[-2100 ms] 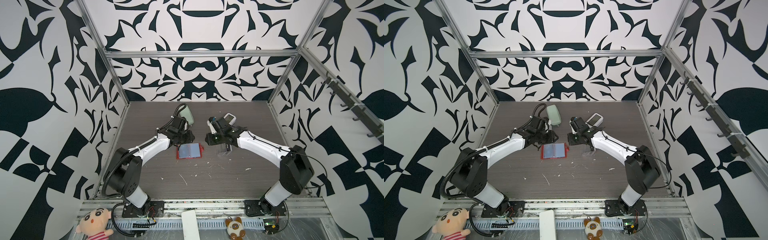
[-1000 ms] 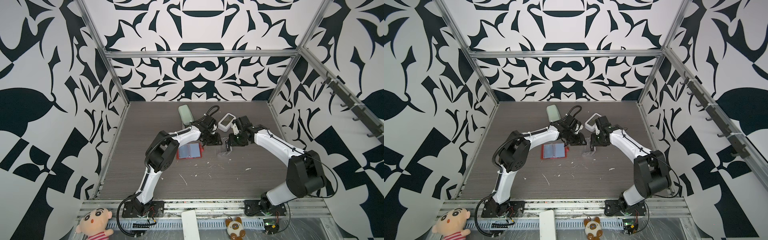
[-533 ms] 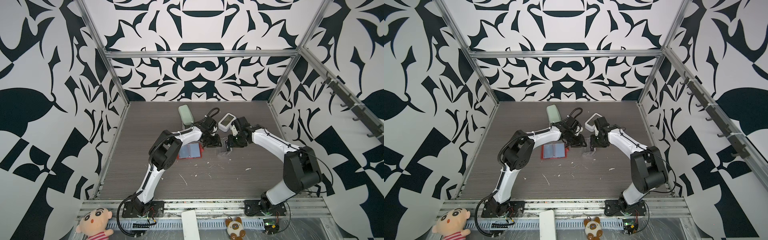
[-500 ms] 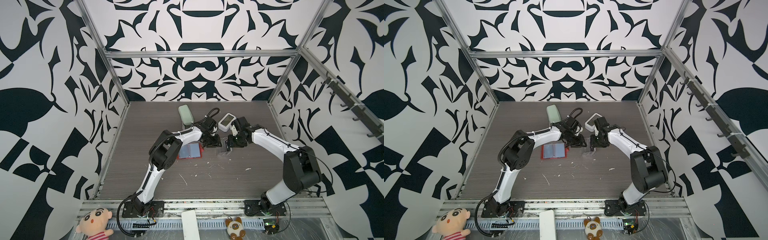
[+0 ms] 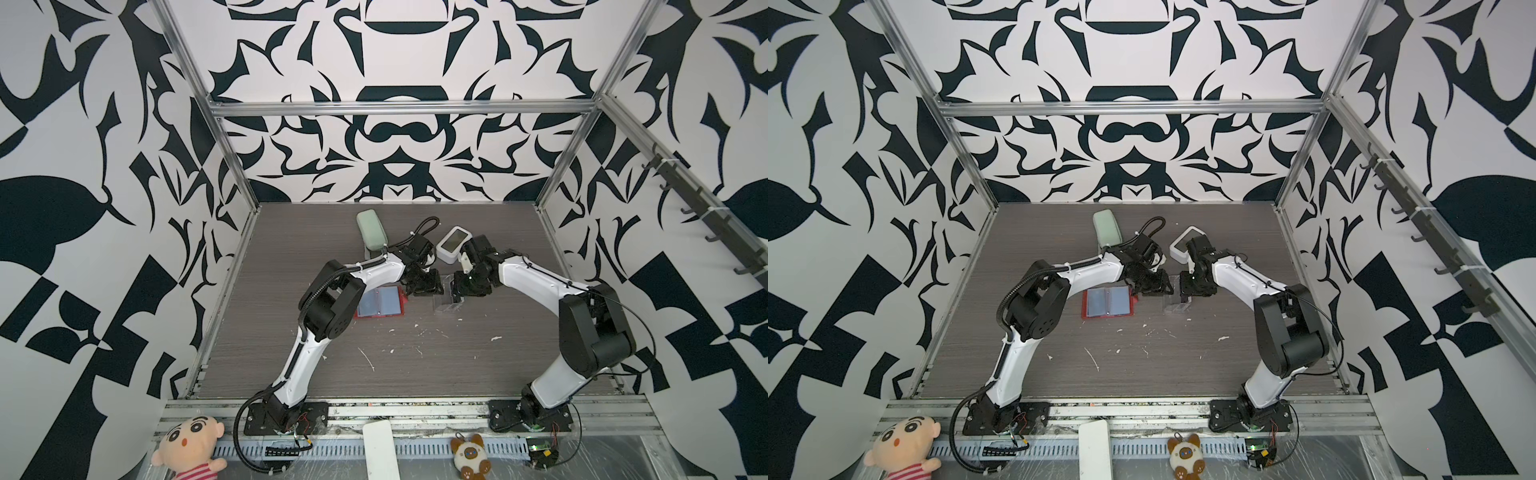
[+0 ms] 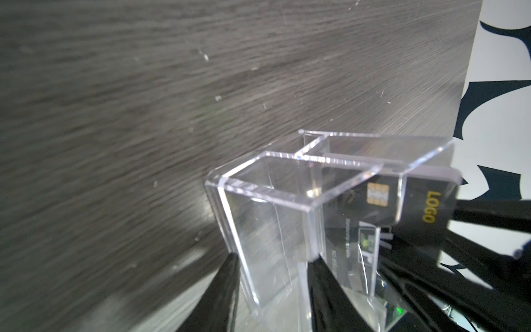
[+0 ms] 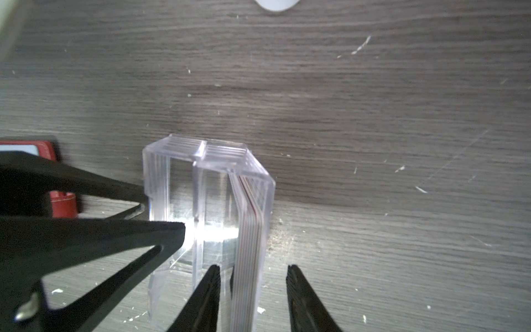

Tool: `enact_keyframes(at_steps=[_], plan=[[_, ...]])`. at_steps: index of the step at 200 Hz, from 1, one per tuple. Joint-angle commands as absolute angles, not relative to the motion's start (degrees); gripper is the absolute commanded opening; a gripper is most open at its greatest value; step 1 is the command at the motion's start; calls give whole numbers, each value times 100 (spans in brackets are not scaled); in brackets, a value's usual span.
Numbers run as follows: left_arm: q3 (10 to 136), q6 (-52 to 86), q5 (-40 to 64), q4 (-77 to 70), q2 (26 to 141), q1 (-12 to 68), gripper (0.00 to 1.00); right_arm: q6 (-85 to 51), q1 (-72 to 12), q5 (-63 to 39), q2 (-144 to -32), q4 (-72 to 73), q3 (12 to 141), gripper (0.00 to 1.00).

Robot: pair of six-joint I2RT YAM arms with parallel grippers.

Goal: Insert credit cards into a card holder
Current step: Pick up the credit card from the storage box.

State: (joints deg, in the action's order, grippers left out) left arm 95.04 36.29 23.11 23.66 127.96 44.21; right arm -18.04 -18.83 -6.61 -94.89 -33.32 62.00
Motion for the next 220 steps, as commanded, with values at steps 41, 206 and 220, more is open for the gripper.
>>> enact_keyframes(at_steps=[41, 206, 220], plan=[[9457, 3682, 2176, 2587, 12909, 4420, 41, -1855, -1863, -585, -9589, -3292, 6448, 43], [9396, 3730, 2117, 2583, 12907, 4414, 40, -1774, -1863, -347, -9469, -3841, 6710, 40], [9389, 3739, 2111, 2578, 12907, 4415, 40, -1767, -1864, -319, -9432, -3866, 6724, 38]])
